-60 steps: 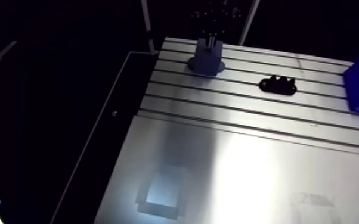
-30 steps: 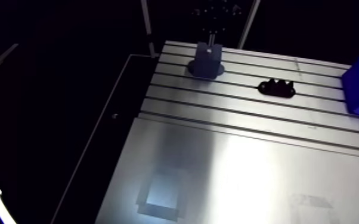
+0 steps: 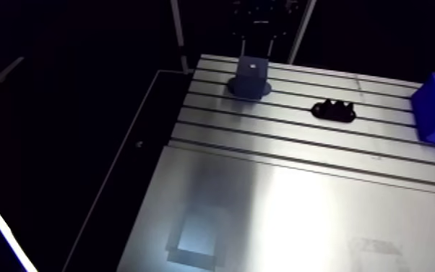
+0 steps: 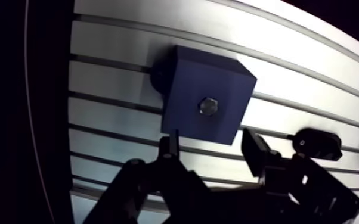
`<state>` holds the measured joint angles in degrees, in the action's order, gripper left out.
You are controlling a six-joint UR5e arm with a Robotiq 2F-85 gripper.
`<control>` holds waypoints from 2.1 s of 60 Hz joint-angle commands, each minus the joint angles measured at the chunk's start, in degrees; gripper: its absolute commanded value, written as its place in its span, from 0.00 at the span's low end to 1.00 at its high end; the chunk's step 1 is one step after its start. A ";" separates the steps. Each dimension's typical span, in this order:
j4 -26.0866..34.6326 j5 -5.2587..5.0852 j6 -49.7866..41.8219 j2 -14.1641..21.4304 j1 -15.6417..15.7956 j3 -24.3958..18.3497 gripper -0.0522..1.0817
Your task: Pick up the M10 bolt and insert it into the hex recess until seated.
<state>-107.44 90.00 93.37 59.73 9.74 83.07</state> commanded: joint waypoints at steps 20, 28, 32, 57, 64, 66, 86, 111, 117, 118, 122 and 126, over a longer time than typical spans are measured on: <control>15.77 0.21 0.36 6.03 -1.69 -6.13 0.05; 19.18 0.30 0.36 8.74 -2.51 -7.23 0.05; 21.99 0.31 0.36 10.77 -3.59 -7.69 0.05; 25.21 0.39 0.54 18.42 -6.52 -6.93 0.05; 24.82 0.48 1.16 21.81 -6.82 -5.35 0.05; 24.71 0.56 1.60 22.61 -6.83 -4.89 0.05; 19.10 0.57 5.86 29.66 -11.03 4.63 0.05; 20.24 1.45 6.08 29.70 -11.05 4.03 0.05; 21.21 1.45 6.08 29.55 -11.05 3.24 0.05; 21.33 1.45 6.08 29.45 -11.05 3.05 0.05; 21.44 1.45 6.08 29.27 -11.05 2.85 0.05; 21.37 1.45 6.00 29.17 -11.04 2.84 0.05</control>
<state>-86.54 91.37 99.41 89.19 -1.26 86.49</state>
